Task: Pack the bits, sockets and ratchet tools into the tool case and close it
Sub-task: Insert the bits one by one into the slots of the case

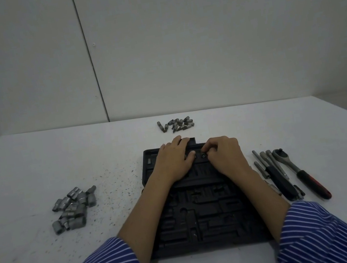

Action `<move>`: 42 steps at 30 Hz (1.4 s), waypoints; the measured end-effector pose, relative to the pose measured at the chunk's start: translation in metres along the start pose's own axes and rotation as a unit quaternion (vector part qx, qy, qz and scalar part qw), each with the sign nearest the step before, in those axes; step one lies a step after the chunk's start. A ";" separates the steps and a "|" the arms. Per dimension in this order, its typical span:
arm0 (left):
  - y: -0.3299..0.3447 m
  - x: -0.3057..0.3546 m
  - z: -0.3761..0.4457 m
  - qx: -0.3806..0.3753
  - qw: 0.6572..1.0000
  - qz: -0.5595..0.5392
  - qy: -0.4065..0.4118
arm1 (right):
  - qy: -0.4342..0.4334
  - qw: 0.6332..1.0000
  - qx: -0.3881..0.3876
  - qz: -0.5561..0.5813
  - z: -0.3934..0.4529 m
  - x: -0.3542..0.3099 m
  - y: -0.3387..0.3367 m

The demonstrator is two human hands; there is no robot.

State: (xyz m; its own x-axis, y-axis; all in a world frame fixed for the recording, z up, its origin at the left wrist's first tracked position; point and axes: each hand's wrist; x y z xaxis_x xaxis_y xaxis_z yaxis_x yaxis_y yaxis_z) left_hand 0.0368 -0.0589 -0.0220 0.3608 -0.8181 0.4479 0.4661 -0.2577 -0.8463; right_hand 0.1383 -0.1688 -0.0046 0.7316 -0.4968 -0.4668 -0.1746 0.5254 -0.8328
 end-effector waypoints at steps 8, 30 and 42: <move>0.000 0.000 0.001 0.000 1.000 -0.003 -0.002 | 0.010 1.000 -0.008 0.001 -0.001 -0.002 -0.002; -0.001 0.000 -0.001 0.006 1.000 -0.010 0.000 | -0.009 1.000 -0.004 -0.028 -0.005 -0.006 -0.003; -0.001 0.000 -0.001 0.008 1.000 -0.009 0.002 | -0.071 0.988 0.004 -0.135 -0.008 -0.011 -0.005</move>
State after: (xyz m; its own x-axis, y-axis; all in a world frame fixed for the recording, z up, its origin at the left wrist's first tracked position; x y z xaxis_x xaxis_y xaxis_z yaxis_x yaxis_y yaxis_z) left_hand 0.0357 -0.0591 -0.0216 0.3503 -0.8152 0.4613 0.4857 -0.2630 -0.8336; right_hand 0.1256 -0.1716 0.0024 0.8360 -0.5181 -0.1805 0.0452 0.3929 -0.9185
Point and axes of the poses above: each hand's wrist, its own z-axis towards the middle knuckle, its own y-axis out of the palm, x = y × z, and after that the axes turned 12 degrees about -z, right-handed
